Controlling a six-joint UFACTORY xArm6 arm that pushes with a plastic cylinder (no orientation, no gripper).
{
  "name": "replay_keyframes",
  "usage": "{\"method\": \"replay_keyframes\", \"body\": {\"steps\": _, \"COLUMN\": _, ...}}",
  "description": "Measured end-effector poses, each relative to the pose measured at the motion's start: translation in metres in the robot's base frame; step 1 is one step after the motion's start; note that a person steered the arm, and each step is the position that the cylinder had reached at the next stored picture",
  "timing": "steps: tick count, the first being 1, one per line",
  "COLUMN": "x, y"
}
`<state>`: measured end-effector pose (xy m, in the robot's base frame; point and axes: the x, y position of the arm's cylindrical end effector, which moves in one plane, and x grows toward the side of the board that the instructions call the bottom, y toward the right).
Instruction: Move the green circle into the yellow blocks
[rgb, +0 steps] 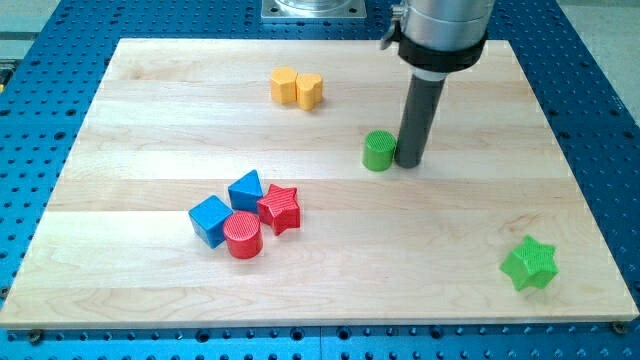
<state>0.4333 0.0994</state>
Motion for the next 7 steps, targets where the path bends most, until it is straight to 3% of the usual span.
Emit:
{"method": "replay_keyframes", "body": {"steps": 2, "x": 0.007, "y": -0.089}}
{"method": "replay_keyframes", "body": {"steps": 3, "x": 0.029, "y": -0.091}}
{"method": "replay_keyframes", "body": {"steps": 5, "x": -0.041, "y": -0.115}}
{"method": "replay_keyframes", "body": {"steps": 7, "x": -0.066, "y": -0.125}}
